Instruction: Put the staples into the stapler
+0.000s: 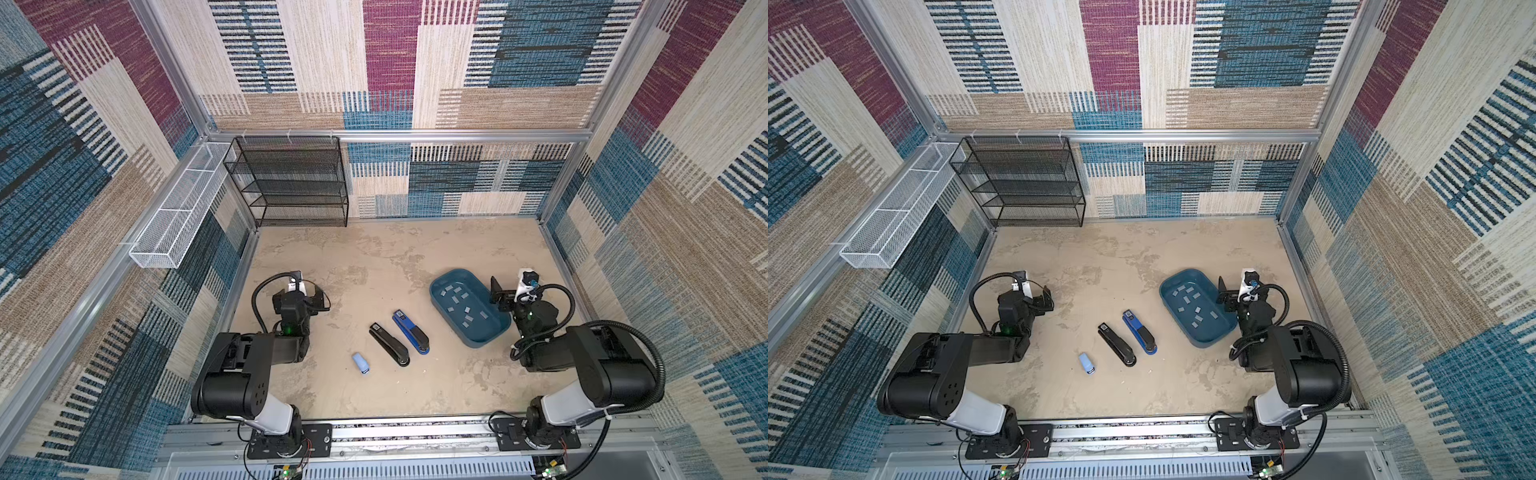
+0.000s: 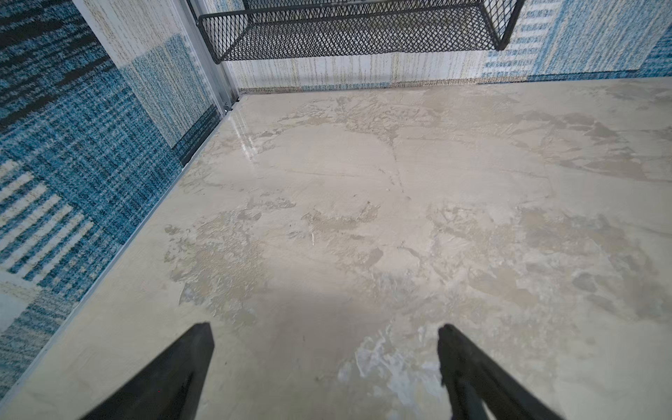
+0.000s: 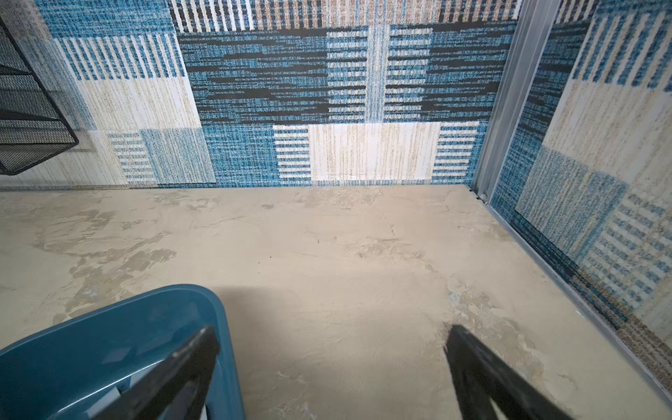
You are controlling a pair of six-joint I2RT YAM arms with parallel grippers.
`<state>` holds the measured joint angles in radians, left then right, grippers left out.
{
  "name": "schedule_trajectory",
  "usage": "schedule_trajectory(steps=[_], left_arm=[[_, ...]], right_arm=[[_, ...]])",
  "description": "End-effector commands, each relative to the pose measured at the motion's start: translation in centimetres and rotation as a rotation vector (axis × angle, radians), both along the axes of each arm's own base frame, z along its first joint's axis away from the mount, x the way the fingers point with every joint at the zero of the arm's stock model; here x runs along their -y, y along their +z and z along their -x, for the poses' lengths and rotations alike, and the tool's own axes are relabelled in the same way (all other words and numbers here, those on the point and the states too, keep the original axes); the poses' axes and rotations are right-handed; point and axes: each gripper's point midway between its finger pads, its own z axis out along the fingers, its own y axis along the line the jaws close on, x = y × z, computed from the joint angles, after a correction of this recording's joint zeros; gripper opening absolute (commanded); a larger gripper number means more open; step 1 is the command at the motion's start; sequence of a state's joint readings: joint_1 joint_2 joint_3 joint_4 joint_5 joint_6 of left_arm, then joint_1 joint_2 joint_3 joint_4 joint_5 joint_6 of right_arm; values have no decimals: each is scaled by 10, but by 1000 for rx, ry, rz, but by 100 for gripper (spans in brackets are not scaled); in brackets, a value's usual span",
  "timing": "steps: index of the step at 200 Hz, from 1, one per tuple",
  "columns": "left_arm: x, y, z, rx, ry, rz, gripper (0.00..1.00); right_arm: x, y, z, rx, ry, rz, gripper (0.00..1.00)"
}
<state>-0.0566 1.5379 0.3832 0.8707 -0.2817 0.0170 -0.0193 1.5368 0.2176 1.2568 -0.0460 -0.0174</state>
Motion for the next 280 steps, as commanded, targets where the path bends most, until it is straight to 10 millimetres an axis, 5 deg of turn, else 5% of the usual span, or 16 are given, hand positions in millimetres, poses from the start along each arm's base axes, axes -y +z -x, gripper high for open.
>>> schedule_trajectory(steps=[1,222,249,280], left_arm=[[0,6,-3,27,1,13,99],[1,6,-3,26,0,13,99],[0,6,-3,26,0,12,99],[1,5,-6,14,-14,25,99]], right_arm=[[-3,4,0,17,14,10,100],[-1,6,1,20,5,9,100],[19,20,-14,-95,-133,-68,100],[0,62,3,-25,-29,-220,99]])
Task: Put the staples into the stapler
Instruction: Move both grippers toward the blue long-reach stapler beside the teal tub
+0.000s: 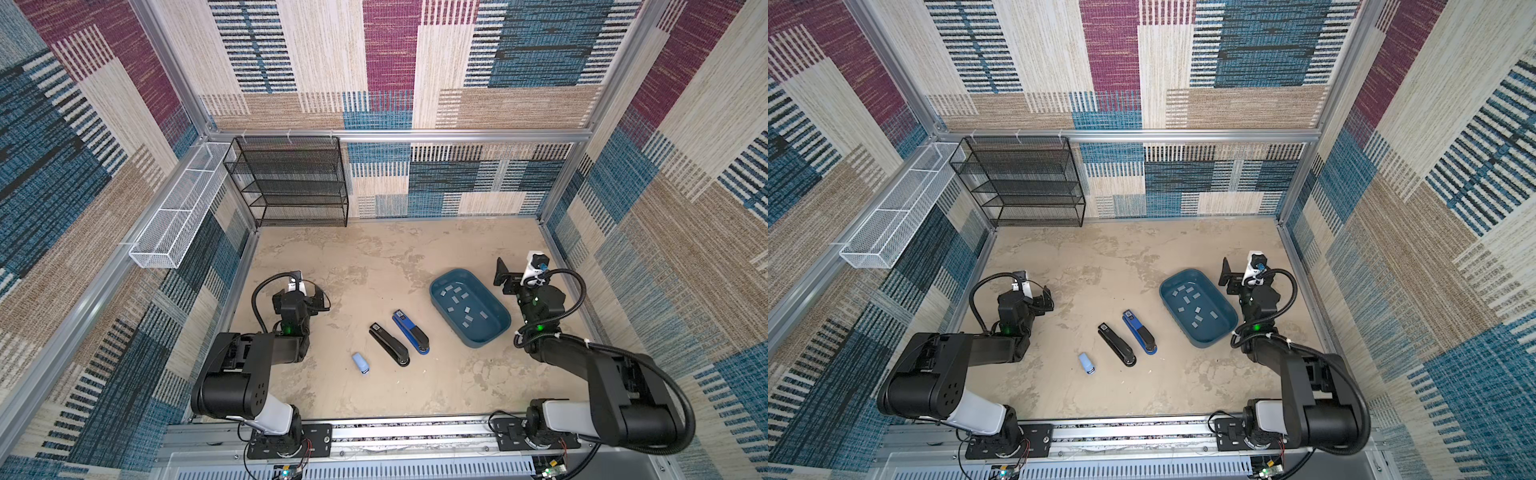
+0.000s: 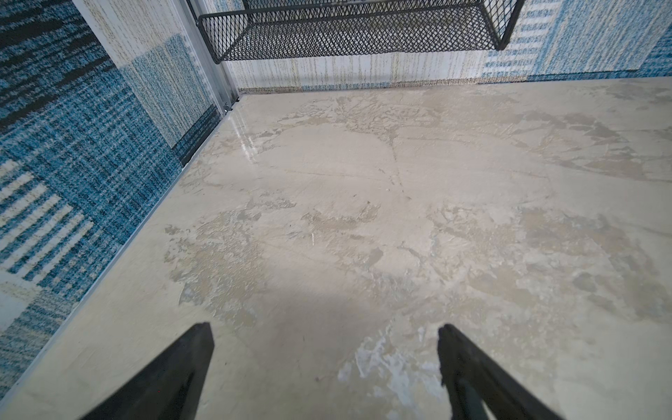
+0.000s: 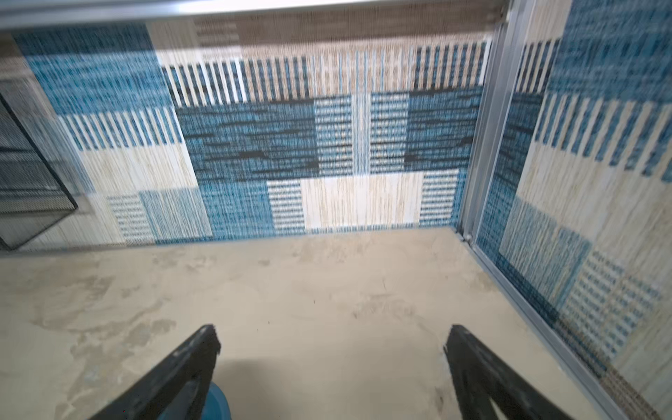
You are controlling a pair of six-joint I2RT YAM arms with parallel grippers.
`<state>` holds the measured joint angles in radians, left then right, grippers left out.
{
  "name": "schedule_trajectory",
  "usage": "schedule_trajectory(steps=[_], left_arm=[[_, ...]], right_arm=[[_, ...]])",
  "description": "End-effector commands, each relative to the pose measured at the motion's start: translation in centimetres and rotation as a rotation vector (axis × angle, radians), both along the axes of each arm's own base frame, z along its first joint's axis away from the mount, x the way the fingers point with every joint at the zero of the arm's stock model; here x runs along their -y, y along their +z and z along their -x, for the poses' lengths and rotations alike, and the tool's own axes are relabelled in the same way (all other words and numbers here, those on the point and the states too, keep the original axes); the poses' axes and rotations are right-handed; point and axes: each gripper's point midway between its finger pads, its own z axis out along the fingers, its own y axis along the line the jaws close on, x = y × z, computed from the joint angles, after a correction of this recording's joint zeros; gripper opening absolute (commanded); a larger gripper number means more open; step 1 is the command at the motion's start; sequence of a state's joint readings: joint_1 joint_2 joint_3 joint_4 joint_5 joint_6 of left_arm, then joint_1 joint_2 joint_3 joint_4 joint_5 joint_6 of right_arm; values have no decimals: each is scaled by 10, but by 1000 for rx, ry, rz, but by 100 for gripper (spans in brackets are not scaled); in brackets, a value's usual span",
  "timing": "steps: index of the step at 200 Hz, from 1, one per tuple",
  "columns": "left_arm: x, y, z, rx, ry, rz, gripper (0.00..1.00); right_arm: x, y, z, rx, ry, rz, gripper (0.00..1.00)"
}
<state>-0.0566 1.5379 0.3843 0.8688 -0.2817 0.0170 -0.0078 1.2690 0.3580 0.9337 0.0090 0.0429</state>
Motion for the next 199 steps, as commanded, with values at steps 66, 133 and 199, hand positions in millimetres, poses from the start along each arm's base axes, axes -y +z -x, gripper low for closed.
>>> schedule_trajectory(steps=[66,133,199], left_arm=[[12,67,12,11,17,35,99],[75,137,65,8,-263,443,99],[83,163,110,50,-328,527,99]], right_arm=[[-55,66,73,87,365,-459,100],[-150,74,103,-31,641,-338,98],[-248,36,154,-215,811,-268,81]])
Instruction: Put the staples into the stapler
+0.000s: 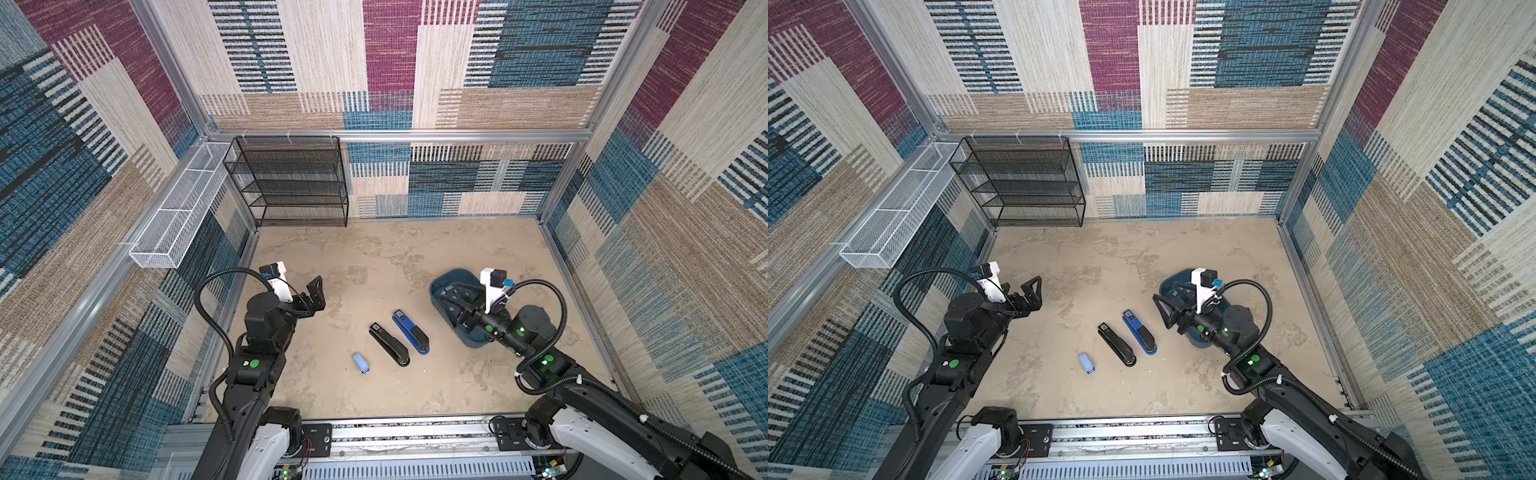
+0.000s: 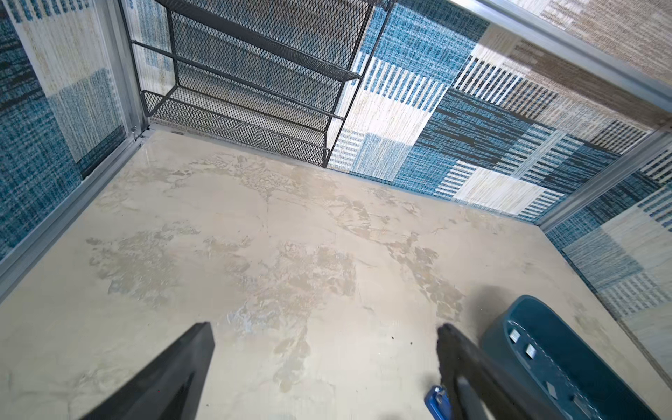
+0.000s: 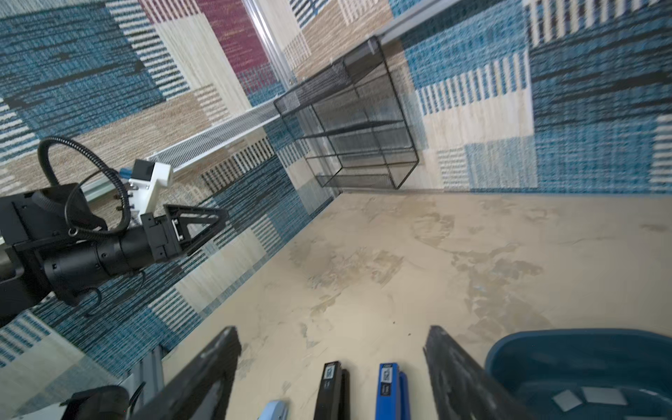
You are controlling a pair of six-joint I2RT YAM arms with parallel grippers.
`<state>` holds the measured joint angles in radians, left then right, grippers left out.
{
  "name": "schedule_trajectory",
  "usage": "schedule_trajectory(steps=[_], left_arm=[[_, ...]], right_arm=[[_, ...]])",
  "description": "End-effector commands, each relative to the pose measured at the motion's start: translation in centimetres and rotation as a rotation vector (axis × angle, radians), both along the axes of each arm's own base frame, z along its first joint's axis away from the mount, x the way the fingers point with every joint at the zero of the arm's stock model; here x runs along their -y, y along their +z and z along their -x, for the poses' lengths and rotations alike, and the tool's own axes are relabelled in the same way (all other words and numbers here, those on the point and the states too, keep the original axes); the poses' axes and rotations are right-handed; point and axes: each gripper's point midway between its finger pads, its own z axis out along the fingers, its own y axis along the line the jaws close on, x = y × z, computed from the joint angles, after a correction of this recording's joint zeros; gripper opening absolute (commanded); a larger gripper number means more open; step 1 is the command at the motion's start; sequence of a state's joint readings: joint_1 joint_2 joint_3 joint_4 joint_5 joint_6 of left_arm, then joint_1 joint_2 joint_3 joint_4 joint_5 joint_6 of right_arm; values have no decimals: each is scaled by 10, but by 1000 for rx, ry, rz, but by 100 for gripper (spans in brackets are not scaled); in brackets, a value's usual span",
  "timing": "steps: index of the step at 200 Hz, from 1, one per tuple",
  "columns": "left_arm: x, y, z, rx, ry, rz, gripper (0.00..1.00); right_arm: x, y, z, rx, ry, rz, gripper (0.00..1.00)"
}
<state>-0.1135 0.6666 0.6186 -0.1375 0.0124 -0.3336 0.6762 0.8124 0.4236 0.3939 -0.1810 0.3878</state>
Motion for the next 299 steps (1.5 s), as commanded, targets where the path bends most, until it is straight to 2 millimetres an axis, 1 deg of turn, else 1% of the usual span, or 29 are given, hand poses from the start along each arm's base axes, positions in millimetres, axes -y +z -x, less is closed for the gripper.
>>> schedule_trajectory(steps=[1,9,19,33,58,71,82,90,101,110,124,134,139,142,147,156,167,176,187,196,217,228,233,239,248,262,277,287,299], left_arm=[[24,-4,15,-42,-129,83,99],[38,1,19,-20,-219,93,97],[51,5,23,-6,-298,115,91],[57,8,28,-26,-329,130,89],[62,37,36,35,-361,97,90],[68,52,33,86,-394,51,90],[77,58,27,96,-430,21,89],[86,57,20,85,-472,7,86],[108,56,16,102,-574,-24,81],[125,53,13,133,-649,-81,78],[139,42,3,149,-672,-187,80],[148,34,-5,146,-683,-250,83],[152,31,-9,146,-699,-281,84],[155,29,-11,146,-711,-301,84],[162,25,-13,148,-743,-335,84],[173,16,-12,169,-827,-403,84],[192,5,2,237,-1006,-474,84],[208,-5,27,321,-1212,-516,83],[217,-14,52,410,-1392,-561,82],[220,-17,58,477,-1455,-620,82],[224,-18,43,516,-1465,-717,82],[227,-22,38,466,-1500,-737,82],[230,-24,36,441,-1515,-743,81],[233,-28,36,402,-1537,-743,80],[240,-36,38,394,-1580,-778,77],[253,-56,46,429,-1626,-921,70],[266,-80,56,490,-1645,-1058,72],[269,-91,63,492,-1681,-1072,73],[271,-95,67,442,-1719,-1047,71]], right_arm=[[-12,-19,8,-37,-47,73,81],[-16,-27,13,-60,-51,86,80],[-19,-37,21,-88,-46,99,79],[-17,-49,27,-139,-57,99,79],[-12,-68,33,-211,-64,97,78],[-11,-74,33,-228,-68,95,78],[-10,-79,33,-239,-74,101,79],[-11,-81,31,-246,-80,109,79],[-12,-86,28,-258,-94,119,79],[-13,-91,25,-273,-108,131,79],[-15,-97,20,-290,-124,141,80],[-19,-98,19,-292,-117,144,87],[-20,-99,17,-295,-125,149,93],[-20,-99,14,-301,-139,149,99],[-18,-100,11,-313,-165,151,100],[-8,-106,2,-373,-259,139,100],[-6,-105,-3,-376,-283,136,100],[-6,-100,-5,-356,-286,142,100],[-3,-93,-8,-330,-298,154,100],[0,-87,-9,-313,-310,160,100],[27,-63,-14,-259,-423,140,100],[46,-52,-17,-234,-494,122,100],[58,-49,-20,-242,-534,110,100],[67,-47,-23,-252,-559,99,100],[80,-46,-27,-266,-588,85,100],[94,-49,-35,-277,-623,77,100],[107,-58,-43,-296,-689,95,100],[114,-66,-51,-310,-728,123,100],[121,-78,-58,-331,-771,165,100]])
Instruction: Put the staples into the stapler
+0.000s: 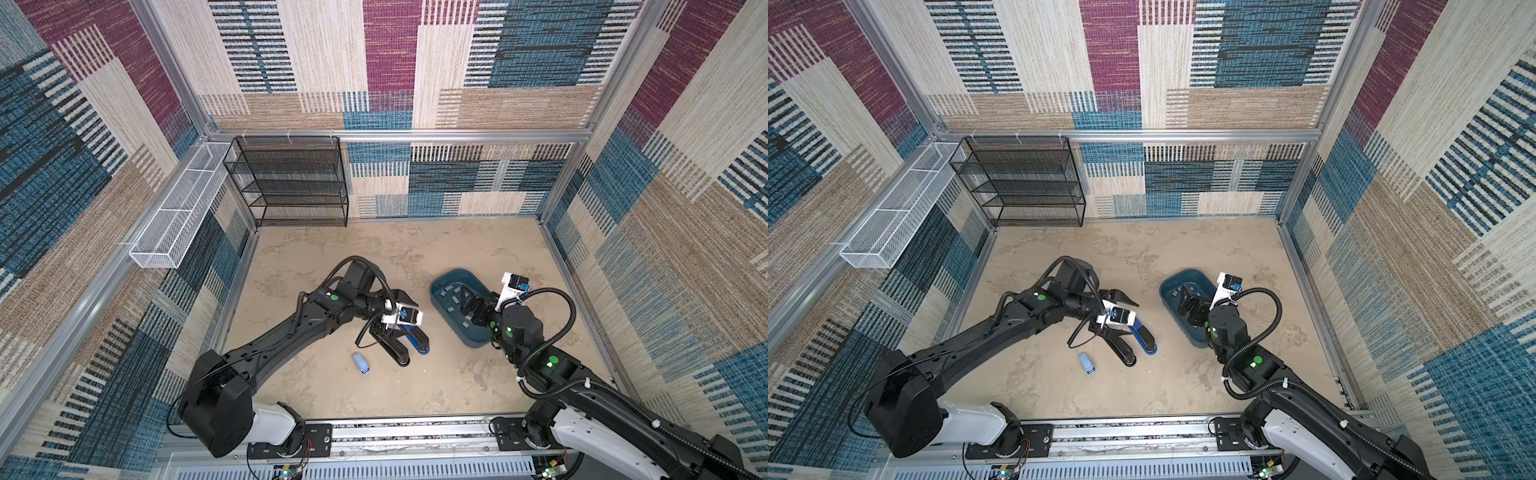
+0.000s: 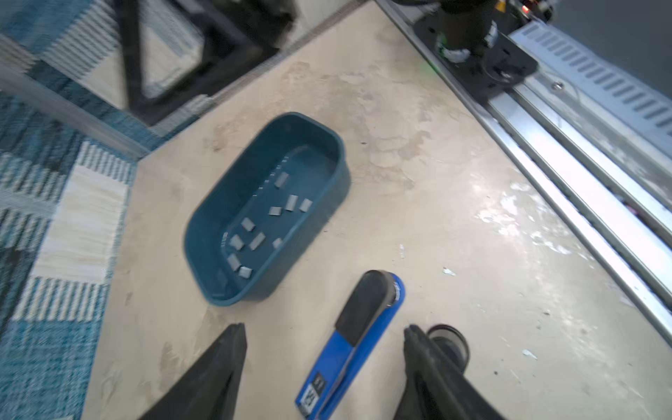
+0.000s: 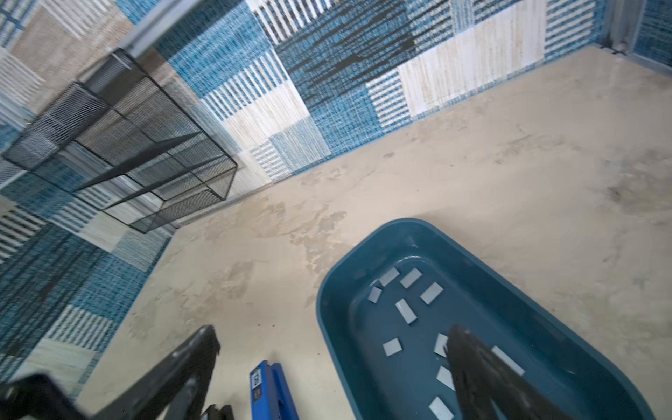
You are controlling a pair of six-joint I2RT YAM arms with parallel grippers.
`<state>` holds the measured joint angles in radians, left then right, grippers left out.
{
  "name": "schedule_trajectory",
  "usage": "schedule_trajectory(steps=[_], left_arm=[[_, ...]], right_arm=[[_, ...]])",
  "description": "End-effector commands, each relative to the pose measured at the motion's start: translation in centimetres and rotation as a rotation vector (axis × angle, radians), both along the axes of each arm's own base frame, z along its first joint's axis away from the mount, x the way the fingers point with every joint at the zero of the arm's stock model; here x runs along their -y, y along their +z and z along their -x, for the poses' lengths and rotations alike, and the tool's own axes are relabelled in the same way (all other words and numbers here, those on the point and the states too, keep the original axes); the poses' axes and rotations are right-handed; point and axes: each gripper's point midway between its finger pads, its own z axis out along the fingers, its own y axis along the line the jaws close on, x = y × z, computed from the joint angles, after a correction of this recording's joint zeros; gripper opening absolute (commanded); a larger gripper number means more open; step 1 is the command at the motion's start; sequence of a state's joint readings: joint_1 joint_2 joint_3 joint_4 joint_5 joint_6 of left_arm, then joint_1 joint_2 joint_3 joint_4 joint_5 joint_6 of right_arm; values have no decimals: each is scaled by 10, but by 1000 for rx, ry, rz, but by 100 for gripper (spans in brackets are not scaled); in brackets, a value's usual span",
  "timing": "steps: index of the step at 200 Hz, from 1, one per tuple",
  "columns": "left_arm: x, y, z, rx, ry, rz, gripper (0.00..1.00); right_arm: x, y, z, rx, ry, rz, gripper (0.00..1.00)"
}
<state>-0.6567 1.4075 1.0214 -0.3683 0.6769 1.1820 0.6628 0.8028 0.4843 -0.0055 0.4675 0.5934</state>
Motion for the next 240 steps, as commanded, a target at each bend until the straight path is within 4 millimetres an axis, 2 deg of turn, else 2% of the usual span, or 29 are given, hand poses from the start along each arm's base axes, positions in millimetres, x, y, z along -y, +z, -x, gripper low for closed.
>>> schedule_trajectory(steps=[1,15,30,47,72,96,120,158,188,240], left_arm=[[-2,-19,-4,75,-34,-96,71],[1,-26,4,12,-66,-115,70],[7,-44,5,1,-80,-167,69],[8,-66,-6,2,-60,-247,68],[13,-85,-13,-78,-66,-337,62],[19,-101,-20,-81,-81,-397,60],[26,-117,-27,-87,-90,-452,59],[26,-127,-26,-104,-113,-500,58],[26,-133,-25,-135,-131,-532,54],[32,-129,-20,-142,-177,-504,49]], right_arm=[[17,-22,-11,-64,-84,67,100],[25,-35,-16,-80,-115,99,100],[34,-44,-19,-80,-143,109,100],[43,-43,-20,-70,-165,111,100],[55,-40,-21,-47,-196,125,100],[66,-48,-26,-70,-220,141,100],[67,-57,-30,-88,-207,132,100],[78,-70,-34,-104,-231,130,100],[79,-74,-39,-119,-224,126,100],[79,-77,-41,-127,-222,125,100]])
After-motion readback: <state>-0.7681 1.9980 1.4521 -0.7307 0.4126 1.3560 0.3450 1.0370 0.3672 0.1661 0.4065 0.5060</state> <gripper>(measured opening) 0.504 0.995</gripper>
